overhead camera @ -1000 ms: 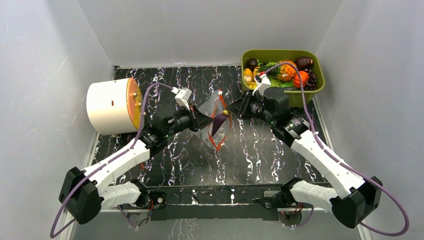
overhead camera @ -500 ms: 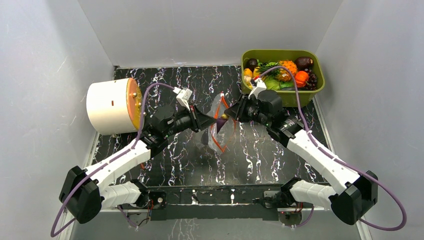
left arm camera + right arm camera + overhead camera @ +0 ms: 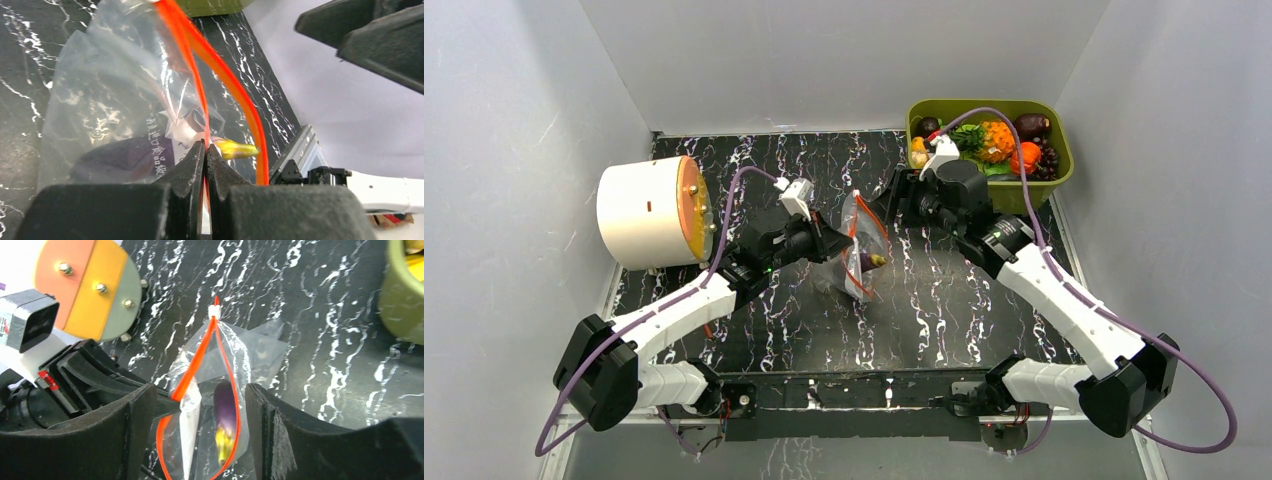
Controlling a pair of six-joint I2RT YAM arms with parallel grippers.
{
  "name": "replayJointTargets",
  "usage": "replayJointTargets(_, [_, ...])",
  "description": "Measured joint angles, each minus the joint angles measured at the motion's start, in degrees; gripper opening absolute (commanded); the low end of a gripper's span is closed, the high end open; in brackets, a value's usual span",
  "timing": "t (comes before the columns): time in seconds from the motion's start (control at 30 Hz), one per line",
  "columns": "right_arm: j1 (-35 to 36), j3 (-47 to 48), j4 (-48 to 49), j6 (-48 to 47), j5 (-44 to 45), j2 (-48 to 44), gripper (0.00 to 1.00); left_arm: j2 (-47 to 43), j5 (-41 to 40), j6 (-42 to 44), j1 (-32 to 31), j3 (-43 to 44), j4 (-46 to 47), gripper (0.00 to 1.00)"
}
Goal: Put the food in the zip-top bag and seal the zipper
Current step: Place the fake vegetable in the zipper food storage bag, then pick up the fake fruit from the bin.
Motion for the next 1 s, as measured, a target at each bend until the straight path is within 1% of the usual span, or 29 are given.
replayJointTargets(0.13, [0.04,2.69,-3.28,-2.56,4.76,0.66,0.79,0.0,-3.61,0.22,0.04,0.24,-1.66,0.0])
replayJointTargets(0.27, [0.04,6.49,-5.01,-5.4,11.3,2.38,0.87,-0.02,-7.26,0.68,0.11,0.24,-3.1,0.0])
replayJointTargets(0.43, [-0.09,7.21,-5.05,-8.2,19.87,2.54,0.95,-0.02,-10.14,1.9,0.15,0.96,-6.21,0.0])
replayJointTargets(0.63, [-1.31,7.91,-4.11,-11.76,26.36,3.23,0.96,-0.22,-10.03,3.02,0.15,0.98,-6.69,0.0])
replayJointTargets(0.77, [-2.8,9.9,-2.45,-14.78,29.05,6.51,0.96,-0.46,-8.66,4.31,0.15,0.96,-7.06,0.0])
replayJointTargets(0.93, [-6.21,10.49,-1.4,-17.51,29.09,11.04,0.95,-1.4,-5.2,6.99,0.17,0.92,-8.07,0.0])
replayJointTargets(1.0, [-9.16,11.54,-1.51,-18.21,29.16,13.14,0.95,-2.58,-3.85,8.04,0.17,0.9,-8.63,0.0])
